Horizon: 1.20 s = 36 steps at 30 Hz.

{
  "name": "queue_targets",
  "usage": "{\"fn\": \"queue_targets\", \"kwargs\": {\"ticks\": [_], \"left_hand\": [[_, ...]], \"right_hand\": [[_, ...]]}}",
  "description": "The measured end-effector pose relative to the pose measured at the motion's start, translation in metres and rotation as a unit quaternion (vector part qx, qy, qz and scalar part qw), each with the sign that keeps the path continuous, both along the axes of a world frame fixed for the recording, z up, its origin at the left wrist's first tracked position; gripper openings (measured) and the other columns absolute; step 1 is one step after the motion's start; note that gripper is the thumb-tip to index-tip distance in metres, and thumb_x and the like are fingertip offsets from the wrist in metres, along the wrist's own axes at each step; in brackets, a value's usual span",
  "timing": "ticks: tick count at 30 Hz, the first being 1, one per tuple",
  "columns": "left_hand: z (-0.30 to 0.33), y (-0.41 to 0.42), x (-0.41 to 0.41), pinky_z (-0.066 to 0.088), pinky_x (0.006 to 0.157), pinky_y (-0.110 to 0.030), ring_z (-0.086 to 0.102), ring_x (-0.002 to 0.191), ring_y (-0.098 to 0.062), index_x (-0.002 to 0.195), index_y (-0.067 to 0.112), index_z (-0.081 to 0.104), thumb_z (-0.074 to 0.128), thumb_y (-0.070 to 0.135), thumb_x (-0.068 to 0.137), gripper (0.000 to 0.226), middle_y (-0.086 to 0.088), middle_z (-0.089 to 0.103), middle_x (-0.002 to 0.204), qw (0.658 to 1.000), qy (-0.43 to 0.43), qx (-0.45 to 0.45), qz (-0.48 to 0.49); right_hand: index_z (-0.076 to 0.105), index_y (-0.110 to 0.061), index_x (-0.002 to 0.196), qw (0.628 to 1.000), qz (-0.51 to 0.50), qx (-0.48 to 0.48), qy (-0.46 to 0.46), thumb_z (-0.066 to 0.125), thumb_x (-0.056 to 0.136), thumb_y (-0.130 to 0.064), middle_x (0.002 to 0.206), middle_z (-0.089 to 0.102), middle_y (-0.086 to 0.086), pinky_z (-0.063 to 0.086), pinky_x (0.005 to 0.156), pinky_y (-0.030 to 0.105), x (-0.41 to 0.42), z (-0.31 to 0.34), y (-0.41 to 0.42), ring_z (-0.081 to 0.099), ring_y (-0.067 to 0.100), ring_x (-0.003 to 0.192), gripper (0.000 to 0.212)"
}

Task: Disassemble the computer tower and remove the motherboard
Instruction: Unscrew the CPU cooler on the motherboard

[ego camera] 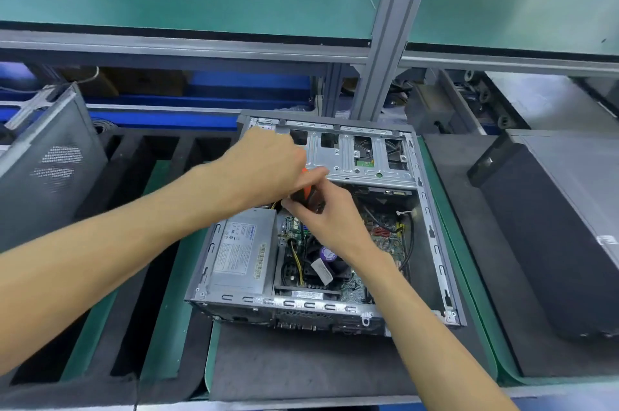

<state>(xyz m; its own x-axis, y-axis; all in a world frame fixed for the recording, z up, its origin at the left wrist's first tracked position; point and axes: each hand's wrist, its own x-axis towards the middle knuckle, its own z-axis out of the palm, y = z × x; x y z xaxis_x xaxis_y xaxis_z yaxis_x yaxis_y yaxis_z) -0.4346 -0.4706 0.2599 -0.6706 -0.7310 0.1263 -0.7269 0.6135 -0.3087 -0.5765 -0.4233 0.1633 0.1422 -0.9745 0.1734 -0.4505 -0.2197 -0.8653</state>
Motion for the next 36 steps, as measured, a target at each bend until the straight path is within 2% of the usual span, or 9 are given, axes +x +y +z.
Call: {"fn": "queue_targets", "kwargs": {"ticks": [2,4,6,10,15,19,24,27,36], "left_hand": [[-0.007,-0.002,0.004,0.023,0.049,-0.028,0.038,0.043,-0.013,0.051,0.016,0.043,0.008,0.074,0.089,0.077,0.002,0.042,0.046,0.995,0.076,0.032,0.061],[-0.015,-0.005,0.016,0.038,0.056,-0.028,0.056,0.050,-0.013,0.052,0.015,0.058,0.004,0.079,0.087,0.091,0.001,0.056,0.045,0.955,0.212,0.161,0.128],[-0.029,0.000,0.024,0.046,0.065,-0.029,0.064,0.062,-0.013,0.062,0.019,0.065,0.013,0.071,0.094,0.080,0.002,0.065,0.056,0.931,0.237,0.250,0.123],[-0.072,0.031,0.009,0.038,0.089,-0.036,0.052,0.090,-0.017,0.089,0.020,0.063,0.052,0.044,0.094,0.027,0.004,0.064,0.082,0.966,-0.032,0.257,-0.012],[-0.094,0.042,-0.025,0.025,0.108,-0.045,0.050,0.089,-0.022,0.067,0.017,0.048,0.058,0.013,0.084,0.020,0.002,0.056,0.077,0.926,-0.222,0.303,-0.027],[-0.093,0.039,-0.022,0.034,0.105,-0.040,0.056,0.096,-0.023,0.083,0.016,0.062,0.054,0.017,0.088,0.009,-0.001,0.064,0.091,0.918,-0.253,0.301,-0.054],[-0.073,0.031,-0.020,0.010,0.118,-0.048,0.046,0.069,-0.016,0.070,0.017,0.044,0.043,0.012,0.094,0.024,0.002,0.053,0.072,0.909,-0.260,0.324,-0.012],[-0.070,0.028,-0.012,0.017,0.114,-0.046,0.045,0.072,-0.018,0.072,0.018,0.042,0.041,0.014,0.092,0.020,0.003,0.050,0.074,0.913,-0.258,0.315,-0.015],[-0.074,0.028,0.001,0.022,0.103,-0.042,0.044,0.065,-0.015,0.069,0.018,0.042,0.040,0.013,0.086,0.018,0.003,0.049,0.066,0.918,-0.215,0.334,-0.019]], "right_hand": [[0.057,-0.034,0.094,1.000,-0.004,-0.013,0.020,0.071,0.090,-0.038,0.073,0.062,-0.007,0.044,0.061,0.028,0.000,-0.001,-0.001,0.053,0.010,0.066,0.015],[0.059,-0.031,0.095,0.999,-0.026,-0.039,0.020,0.067,0.091,-0.042,0.076,0.064,-0.006,0.047,0.065,0.029,-0.006,-0.002,0.002,0.057,0.012,0.068,0.015],[0.060,-0.025,0.094,0.987,-0.099,-0.025,-0.124,0.064,0.090,-0.041,0.076,0.066,-0.005,0.049,0.056,0.027,-0.019,0.000,0.003,0.059,0.012,0.062,0.017],[0.051,-0.010,0.089,0.835,-0.257,0.035,-0.485,0.058,0.091,-0.020,0.068,0.061,-0.002,0.030,0.037,0.021,-0.054,0.005,-0.010,0.038,0.008,0.042,0.012],[0.047,-0.010,0.091,0.780,-0.307,0.069,-0.540,0.053,0.089,-0.011,0.064,0.056,0.001,0.030,0.039,0.022,-0.068,-0.007,-0.014,0.033,0.012,0.042,0.007],[0.049,-0.011,0.084,0.824,-0.253,0.060,-0.503,0.057,0.085,-0.015,0.069,0.057,0.003,0.036,0.041,0.024,-0.063,-0.007,-0.011,0.038,0.012,0.043,0.009],[0.062,-0.017,0.077,0.924,-0.107,0.056,-0.364,0.060,0.076,-0.021,0.074,0.064,0.005,0.050,0.046,0.031,-0.042,-0.005,-0.001,0.052,0.018,0.047,0.004],[0.064,-0.015,0.081,0.961,-0.029,0.102,-0.254,0.062,0.072,-0.029,0.079,0.064,0.014,0.058,0.056,0.040,-0.025,-0.011,0.008,0.061,0.024,0.060,0.016],[0.062,-0.011,0.089,0.979,0.008,0.119,-0.164,0.061,0.079,-0.025,0.089,0.065,0.017,0.062,0.065,0.039,-0.024,-0.007,0.017,0.065,0.019,0.070,0.016]]}}
